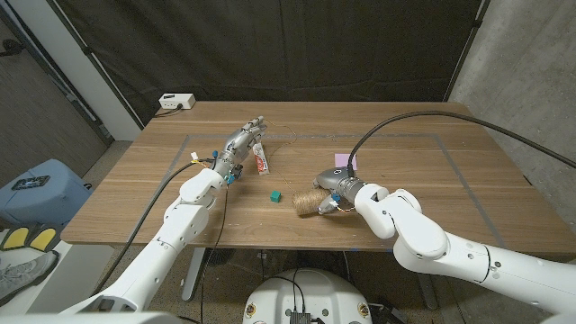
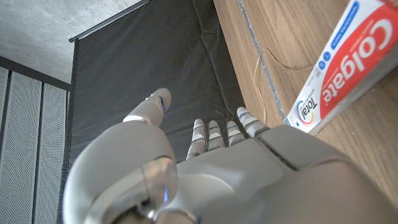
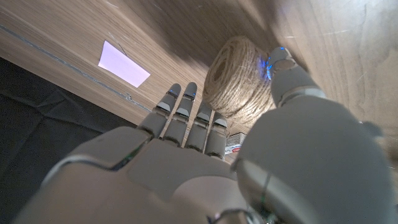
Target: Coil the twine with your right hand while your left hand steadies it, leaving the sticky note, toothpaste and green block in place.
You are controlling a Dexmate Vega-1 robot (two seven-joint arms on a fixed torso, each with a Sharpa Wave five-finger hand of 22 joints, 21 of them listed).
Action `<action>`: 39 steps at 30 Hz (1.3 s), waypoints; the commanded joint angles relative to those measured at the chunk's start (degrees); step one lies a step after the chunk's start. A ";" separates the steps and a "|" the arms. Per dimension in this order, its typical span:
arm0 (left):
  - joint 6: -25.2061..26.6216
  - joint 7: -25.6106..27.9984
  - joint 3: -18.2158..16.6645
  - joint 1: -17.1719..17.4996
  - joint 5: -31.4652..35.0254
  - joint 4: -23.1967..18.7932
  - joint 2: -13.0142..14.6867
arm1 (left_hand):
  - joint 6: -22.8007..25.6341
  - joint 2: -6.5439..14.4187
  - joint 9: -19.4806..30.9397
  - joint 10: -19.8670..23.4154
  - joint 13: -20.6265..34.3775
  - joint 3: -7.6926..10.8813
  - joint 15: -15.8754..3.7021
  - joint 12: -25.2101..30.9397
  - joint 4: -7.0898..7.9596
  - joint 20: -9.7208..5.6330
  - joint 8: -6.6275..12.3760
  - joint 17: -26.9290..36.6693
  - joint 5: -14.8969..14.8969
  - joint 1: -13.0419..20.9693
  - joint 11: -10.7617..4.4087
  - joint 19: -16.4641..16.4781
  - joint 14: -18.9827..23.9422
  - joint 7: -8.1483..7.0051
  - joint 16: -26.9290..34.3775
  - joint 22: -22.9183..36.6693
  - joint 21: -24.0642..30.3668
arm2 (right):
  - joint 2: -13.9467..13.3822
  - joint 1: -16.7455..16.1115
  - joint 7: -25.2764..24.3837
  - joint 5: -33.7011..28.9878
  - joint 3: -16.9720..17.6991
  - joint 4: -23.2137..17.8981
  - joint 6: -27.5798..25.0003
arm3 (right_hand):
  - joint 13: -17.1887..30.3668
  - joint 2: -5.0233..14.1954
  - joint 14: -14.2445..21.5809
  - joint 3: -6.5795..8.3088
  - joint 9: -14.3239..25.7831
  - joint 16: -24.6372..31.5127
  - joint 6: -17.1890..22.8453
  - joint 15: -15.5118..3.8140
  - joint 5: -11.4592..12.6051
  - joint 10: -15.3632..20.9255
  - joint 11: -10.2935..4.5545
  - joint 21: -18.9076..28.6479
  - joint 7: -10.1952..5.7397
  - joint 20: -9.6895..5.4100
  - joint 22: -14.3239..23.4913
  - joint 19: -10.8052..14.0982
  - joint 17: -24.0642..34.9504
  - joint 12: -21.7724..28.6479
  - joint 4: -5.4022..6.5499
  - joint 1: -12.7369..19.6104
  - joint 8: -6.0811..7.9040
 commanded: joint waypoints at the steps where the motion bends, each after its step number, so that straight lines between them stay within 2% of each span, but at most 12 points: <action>1: 0.10 -0.26 0.18 -0.48 -0.11 0.34 -0.10 | 0.52 0.09 0.12 0.52 0.31 -0.38 0.34 0.24 0.00 0.07 0.22 0.20 0.28 0.67 0.07 0.21 0.13 -0.10 0.24 0.28 0.37 | -0.66 -0.76 -4.17 3.06 1.34 0.14 1.94 | 0.11 0.17 0.78 1.00 0.14 0.13 1.44 -6.35 0.12 3.22 -2.96 0.24 -0.20 -0.01 0.23 0.92 0.10 0.59 0.36 -0.20 0.75; 16: 0.25 -0.59 0.49 -1.91 -0.33 2.09 -0.69 | 0.64 0.10 0.13 0.65 0.32 -0.61 0.33 0.28 0.03 0.08 0.22 0.20 0.39 0.82 0.18 0.24 0.13 -0.11 0.22 0.29 0.38 | -1.96 -1.92 -11.41 11.40 4.63 0.95 5.76 | -0.18 0.03 1.74 1.40 0.05 0.13 2.39 -7.26 0.18 4.24 -3.66 0.31 -0.52 -0.74 0.23 1.73 0.14 0.55 0.32 -0.05 0.93; 39: 0.22 -0.61 1.57 -4.40 -0.15 4.47 -1.73 | 0.64 0.10 0.13 0.67 0.34 -1.00 0.37 0.26 0.09 0.07 0.16 0.20 0.55 1.02 0.10 0.24 0.15 -0.09 0.21 0.29 0.38 | -4.18 -1.60 -14.97 16.99 7.16 0.70 7.26 | -0.40 0.13 3.44 1.85 -0.04 0.43 2.96 -7.91 0.18 5.01 -3.72 0.35 -0.82 -0.98 0.24 2.59 0.28 0.40 0.39 -0.03 0.93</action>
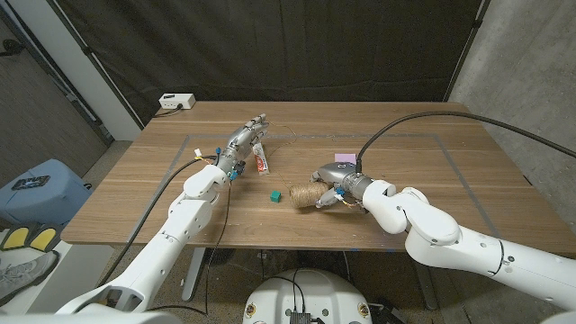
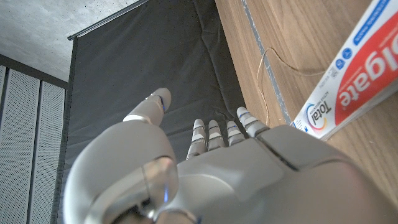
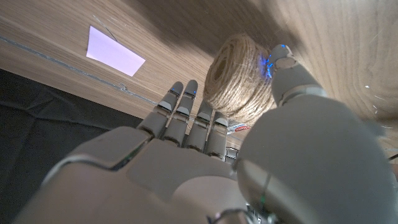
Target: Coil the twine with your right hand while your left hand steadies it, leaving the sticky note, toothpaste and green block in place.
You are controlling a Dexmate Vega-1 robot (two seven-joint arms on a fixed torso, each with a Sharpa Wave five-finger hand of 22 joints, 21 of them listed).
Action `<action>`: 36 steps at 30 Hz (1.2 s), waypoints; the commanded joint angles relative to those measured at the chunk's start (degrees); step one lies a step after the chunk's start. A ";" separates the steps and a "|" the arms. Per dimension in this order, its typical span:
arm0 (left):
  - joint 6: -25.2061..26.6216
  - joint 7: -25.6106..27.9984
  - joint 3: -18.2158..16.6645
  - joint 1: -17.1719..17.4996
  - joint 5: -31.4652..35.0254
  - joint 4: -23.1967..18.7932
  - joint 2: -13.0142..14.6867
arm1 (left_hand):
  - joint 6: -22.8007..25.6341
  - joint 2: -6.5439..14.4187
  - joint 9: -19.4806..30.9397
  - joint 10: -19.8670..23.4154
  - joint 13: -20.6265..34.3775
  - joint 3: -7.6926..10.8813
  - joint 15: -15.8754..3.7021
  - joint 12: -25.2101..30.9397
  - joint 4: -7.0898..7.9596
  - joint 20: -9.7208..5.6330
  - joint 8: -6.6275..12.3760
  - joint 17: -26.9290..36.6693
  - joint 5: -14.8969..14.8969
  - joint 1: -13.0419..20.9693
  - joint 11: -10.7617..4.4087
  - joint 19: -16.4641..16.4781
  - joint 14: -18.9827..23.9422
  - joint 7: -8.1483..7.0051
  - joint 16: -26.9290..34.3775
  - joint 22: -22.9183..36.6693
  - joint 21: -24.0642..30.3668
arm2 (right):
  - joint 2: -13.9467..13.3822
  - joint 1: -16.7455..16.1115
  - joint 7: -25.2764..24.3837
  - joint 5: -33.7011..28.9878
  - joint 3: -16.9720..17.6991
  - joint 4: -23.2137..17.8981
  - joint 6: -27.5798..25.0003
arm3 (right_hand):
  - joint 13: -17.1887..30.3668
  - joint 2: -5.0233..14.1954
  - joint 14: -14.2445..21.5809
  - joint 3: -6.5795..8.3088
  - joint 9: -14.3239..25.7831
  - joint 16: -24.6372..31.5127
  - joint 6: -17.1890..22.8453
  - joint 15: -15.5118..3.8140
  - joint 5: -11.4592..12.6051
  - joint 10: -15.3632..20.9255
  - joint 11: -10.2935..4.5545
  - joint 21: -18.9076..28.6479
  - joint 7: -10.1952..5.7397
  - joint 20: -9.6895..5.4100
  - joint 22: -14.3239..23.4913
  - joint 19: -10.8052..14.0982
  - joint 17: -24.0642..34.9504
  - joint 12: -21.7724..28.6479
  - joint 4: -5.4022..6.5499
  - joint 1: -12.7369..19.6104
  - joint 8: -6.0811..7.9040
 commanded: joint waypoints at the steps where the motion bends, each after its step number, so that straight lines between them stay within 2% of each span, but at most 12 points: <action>1: -0.07 -0.01 0.61 -1.48 0.12 1.53 -0.58 | 0.64 0.11 0.13 0.33 0.34 -0.30 0.37 0.25 0.01 0.08 0.16 0.20 0.34 0.58 -0.19 0.24 0.17 -0.08 0.22 0.30 0.38 | -1.06 0.26 -2.02 2.84 1.56 -0.11 0.88 | 0.17 0.38 1.46 1.41 0.18 0.52 1.53 -7.91 0.46 3.92 -3.24 0.38 -0.71 0.02 0.25 0.95 0.31 0.06 0.80 -0.10 0.44; 9: -0.27 0.04 0.90 -2.56 0.12 2.69 -0.99 | 0.68 0.10 0.14 0.40 0.34 -0.42 0.35 0.27 0.02 0.08 0.15 0.20 0.39 0.65 -0.21 0.25 0.17 -0.08 0.21 0.30 0.39 | -1.32 0.94 -2.34 3.53 2.03 0.30 1.28 | 0.14 0.63 2.75 1.32 0.14 1.10 1.98 -8.19 0.39 4.06 -3.41 0.38 -0.84 -0.01 0.27 1.29 0.58 -0.07 0.87 0.06 0.51; 19: 0.00 0.10 1.13 -3.37 0.04 3.29 -1.11 | 0.68 0.10 0.14 0.40 0.35 -0.55 0.37 0.27 0.03 0.08 0.14 0.20 0.43 0.73 -0.28 0.25 0.16 -0.13 0.20 0.30 0.39 | -1.61 2.14 -2.20 4.52 2.64 1.08 2.21 | 0.10 1.27 6.45 0.73 0.06 3.27 2.39 -9.65 0.25 4.31 -3.48 0.36 -1.13 -0.18 0.27 1.89 1.67 -0.32 0.84 0.92 0.47; 36: 0.34 -0.02 1.66 -4.71 -0.06 4.40 -1.66 | 0.74 0.13 0.14 0.37 0.35 -0.79 0.38 0.24 0.04 0.10 0.14 0.20 0.54 0.90 -0.25 0.25 0.23 -0.15 0.22 0.30 0.39 | -1.96 3.83 -1.29 6.31 3.52 2.06 3.76 | 0.16 1.81 8.87 -0.24 -0.04 5.44 3.17 -10.14 0.10 4.93 -3.85 0.31 -1.87 -0.43 0.28 2.53 3.48 -0.48 0.83 2.13 0.49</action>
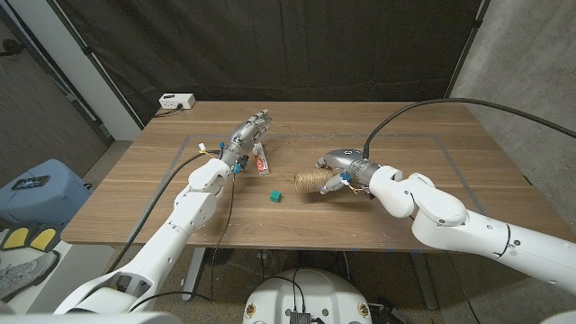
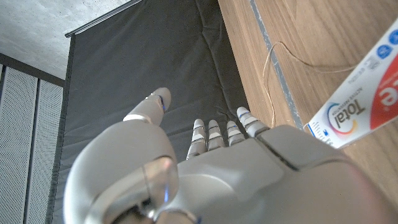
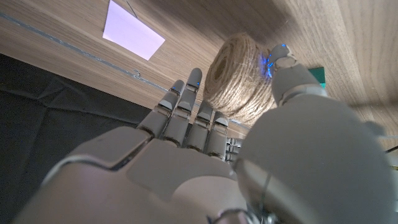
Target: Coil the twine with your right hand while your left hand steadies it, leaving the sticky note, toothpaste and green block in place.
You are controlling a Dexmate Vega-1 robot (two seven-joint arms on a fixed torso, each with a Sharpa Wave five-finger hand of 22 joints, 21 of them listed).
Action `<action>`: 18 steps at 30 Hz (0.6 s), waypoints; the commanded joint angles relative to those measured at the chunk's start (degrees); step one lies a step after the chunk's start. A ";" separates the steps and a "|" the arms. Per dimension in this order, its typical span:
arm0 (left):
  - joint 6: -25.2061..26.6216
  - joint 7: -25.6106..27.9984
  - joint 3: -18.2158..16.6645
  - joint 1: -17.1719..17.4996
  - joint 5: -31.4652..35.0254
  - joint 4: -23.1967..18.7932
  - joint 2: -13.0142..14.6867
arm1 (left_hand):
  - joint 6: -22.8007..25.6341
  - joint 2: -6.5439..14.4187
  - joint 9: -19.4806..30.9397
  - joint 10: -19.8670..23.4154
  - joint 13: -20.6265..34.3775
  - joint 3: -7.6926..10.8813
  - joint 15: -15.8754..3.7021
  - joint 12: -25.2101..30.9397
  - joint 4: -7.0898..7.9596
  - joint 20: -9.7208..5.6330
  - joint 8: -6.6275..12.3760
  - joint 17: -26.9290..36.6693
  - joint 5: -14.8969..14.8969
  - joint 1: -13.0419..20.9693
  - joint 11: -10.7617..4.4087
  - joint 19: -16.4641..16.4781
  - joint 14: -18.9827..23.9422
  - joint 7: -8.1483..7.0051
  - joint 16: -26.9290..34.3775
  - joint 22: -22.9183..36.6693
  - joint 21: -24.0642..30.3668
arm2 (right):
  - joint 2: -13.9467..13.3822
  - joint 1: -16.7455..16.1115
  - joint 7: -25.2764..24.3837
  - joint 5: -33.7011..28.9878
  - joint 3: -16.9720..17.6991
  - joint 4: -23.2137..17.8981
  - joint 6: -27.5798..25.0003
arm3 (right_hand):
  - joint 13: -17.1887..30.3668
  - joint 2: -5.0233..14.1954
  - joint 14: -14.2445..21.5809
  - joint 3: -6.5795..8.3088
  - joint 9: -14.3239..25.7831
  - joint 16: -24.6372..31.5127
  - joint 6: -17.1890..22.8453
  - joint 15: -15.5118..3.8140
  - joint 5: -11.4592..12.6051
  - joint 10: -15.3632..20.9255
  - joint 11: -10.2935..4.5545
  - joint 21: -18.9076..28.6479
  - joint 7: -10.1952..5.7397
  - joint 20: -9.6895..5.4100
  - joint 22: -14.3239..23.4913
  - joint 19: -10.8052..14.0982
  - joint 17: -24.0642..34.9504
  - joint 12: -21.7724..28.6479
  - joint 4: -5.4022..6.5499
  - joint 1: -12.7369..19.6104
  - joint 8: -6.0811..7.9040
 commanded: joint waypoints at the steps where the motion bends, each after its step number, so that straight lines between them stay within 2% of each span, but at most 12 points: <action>1: 0.37 -0.02 0.46 -0.95 0.00 0.71 -0.40 | 0.43 -0.10 0.14 0.18 0.07 -0.16 0.38 0.25 -0.13 0.10 0.14 0.20 0.33 0.68 -0.06 0.25 0.22 0.15 0.21 0.30 0.39 | -0.32 1.04 0.59 1.62 0.84 0.68 1.10 | 0.13 1.60 1.18 0.07 0.24 0.94 2.47 -9.60 0.08 4.39 -3.75 0.32 -1.92 -0.07 0.28 0.98 0.64 0.16 0.45 2.10 0.22; 18: 0.40 -0.07 1.24 -1.76 0.19 1.19 -0.73 | 0.49 -0.06 0.15 0.28 0.08 -0.42 0.36 0.28 -0.11 0.12 0.13 0.20 0.44 0.87 0.00 0.27 0.26 0.27 0.21 0.31 0.40 | 0.37 2.24 2.83 8.82 3.41 -0.16 -0.38 | 0.25 1.62 1.43 -0.67 0.22 1.83 2.51 -9.59 0.01 4.53 -3.12 0.43 -1.22 -0.18 0.32 1.74 1.85 0.02 0.31 3.14 0.00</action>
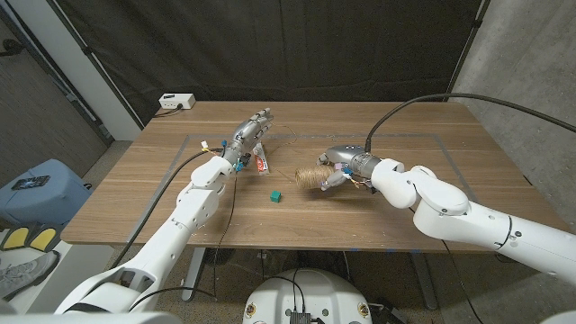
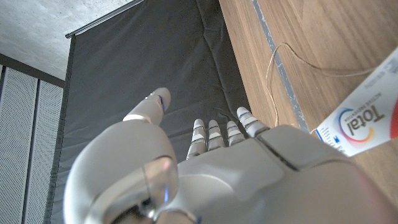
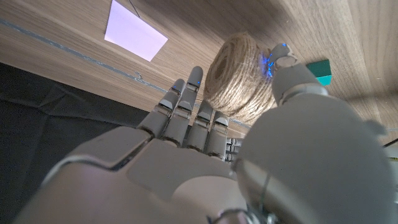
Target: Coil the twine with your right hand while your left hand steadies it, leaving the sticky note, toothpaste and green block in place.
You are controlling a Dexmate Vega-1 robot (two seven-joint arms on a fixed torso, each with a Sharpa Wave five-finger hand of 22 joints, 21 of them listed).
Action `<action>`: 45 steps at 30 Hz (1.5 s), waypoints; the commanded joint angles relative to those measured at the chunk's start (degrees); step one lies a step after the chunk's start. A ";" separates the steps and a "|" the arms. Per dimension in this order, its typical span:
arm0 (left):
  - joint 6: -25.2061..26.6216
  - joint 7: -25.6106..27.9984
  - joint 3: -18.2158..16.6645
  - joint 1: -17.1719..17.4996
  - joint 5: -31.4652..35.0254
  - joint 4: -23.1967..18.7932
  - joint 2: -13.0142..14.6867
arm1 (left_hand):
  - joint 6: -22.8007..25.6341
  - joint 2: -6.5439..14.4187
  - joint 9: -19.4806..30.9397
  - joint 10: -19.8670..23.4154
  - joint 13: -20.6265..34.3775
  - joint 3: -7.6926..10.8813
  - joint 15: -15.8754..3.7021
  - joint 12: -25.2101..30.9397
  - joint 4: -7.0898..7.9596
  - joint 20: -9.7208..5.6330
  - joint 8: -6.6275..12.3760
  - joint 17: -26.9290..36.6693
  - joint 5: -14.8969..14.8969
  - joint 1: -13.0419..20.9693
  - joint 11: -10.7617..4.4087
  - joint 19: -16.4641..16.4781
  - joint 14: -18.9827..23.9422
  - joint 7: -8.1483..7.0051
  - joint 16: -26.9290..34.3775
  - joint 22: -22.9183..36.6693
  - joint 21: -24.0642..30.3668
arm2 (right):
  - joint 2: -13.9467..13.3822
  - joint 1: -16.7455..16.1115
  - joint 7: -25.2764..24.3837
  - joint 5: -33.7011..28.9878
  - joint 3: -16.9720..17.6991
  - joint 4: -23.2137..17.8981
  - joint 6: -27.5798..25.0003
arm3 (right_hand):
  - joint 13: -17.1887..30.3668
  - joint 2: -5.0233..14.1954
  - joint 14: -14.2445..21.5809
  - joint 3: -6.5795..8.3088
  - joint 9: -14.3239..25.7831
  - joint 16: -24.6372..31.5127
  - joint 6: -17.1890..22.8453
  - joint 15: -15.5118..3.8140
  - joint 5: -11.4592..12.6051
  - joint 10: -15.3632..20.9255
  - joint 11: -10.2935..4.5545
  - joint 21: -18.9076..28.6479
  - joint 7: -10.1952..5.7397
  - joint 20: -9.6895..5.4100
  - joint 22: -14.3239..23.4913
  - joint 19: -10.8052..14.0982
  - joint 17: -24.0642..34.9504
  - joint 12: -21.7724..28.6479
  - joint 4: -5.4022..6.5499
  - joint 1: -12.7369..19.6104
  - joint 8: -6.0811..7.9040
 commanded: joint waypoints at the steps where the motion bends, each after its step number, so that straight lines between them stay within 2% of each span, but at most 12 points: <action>1: 0.06 -0.03 0.59 -0.65 0.14 0.42 -0.29 | 0.48 0.17 0.15 0.26 0.09 -0.20 0.32 0.27 0.13 0.12 0.13 0.20 0.23 0.66 0.01 0.30 0.26 0.29 0.21 0.31 0.41 | 0.36 0.91 0.95 4.65 1.58 -0.52 -0.54 | 0.31 1.82 0.53 -0.41 0.22 0.63 2.16 -9.28 0.02 4.08 -2.97 0.43 -1.28 -0.22 0.32 0.54 0.43 0.46 -0.02 2.48 0.29; 17: -0.43 -1.24 1.63 -2.00 0.14 1.67 -0.61 | 0.80 0.19 0.15 0.35 0.10 -0.42 0.37 0.30 0.12 0.15 0.23 0.20 0.34 0.87 0.08 0.37 0.32 0.06 0.22 0.31 0.43 | 0.11 1.68 0.21 8.45 3.24 -1.02 0.08 | 0.43 1.89 1.01 -1.01 0.23 1.33 2.46 -9.16 -0.03 4.12 -2.77 0.53 -1.10 -0.22 0.37 1.10 1.26 0.35 0.10 2.93 0.19; 25: -0.26 -1.80 2.06 -2.54 0.24 1.51 -0.11 | 0.75 0.07 0.15 0.28 0.10 -0.53 0.39 0.26 0.02 0.26 0.18 0.20 0.40 1.06 0.13 0.32 0.26 -0.30 0.18 0.29 0.40 | -0.22 2.27 0.36 9.50 3.69 -1.04 0.42 | 0.50 1.98 1.28 -1.24 0.24 1.57 2.55 -9.01 -0.04 4.33 -2.55 0.54 -1.02 -0.24 0.38 1.28 1.55 0.38 0.29 2.87 0.12; 38: 0.57 -2.94 2.80 -2.97 0.34 0.85 0.85 | 0.39 -0.23 0.15 -0.27 0.11 -0.72 0.58 0.06 -0.13 0.44 0.04 0.20 0.42 1.34 0.20 0.11 -0.12 -0.08 0.06 0.27 0.30 | -1.02 3.17 0.48 9.94 4.18 -0.80 1.50 | 0.62 2.18 1.67 -1.41 0.28 1.78 3.11 -9.05 -0.02 4.81 -2.50 0.44 -0.85 -0.61 0.39 1.32 1.90 0.48 0.41 3.02 0.16; 41: 0.72 -3.73 3.13 -3.27 0.38 0.94 1.22 | 2.29 -0.35 0.18 -0.34 0.11 -0.74 0.57 0.07 -0.27 0.45 0.74 0.21 0.47 1.79 0.22 0.08 -0.03 -0.02 0.15 0.25 0.28 | -1.32 3.30 0.58 10.04 4.33 -0.69 1.90 | 0.65 2.27 1.87 -1.44 0.28 1.86 3.22 -9.11 -0.02 5.09 -2.46 0.44 -0.86 -0.63 0.39 1.37 1.98 0.58 0.46 3.01 0.15; 45: 1.25 -4.52 3.58 -3.55 0.50 0.69 1.80 | 2.57 -0.42 0.20 -0.34 0.11 -0.77 0.39 0.08 -0.32 0.48 0.78 0.22 0.48 1.97 0.47 0.11 0.42 0.08 0.32 0.24 0.29 | -1.74 3.35 0.46 10.30 4.75 -0.64 2.34 | 0.69 2.29 2.04 -1.55 0.30 1.99 3.48 -9.18 -0.03 5.32 -2.59 0.47 -0.83 -0.67 0.40 1.53 2.14 0.64 0.45 3.10 0.20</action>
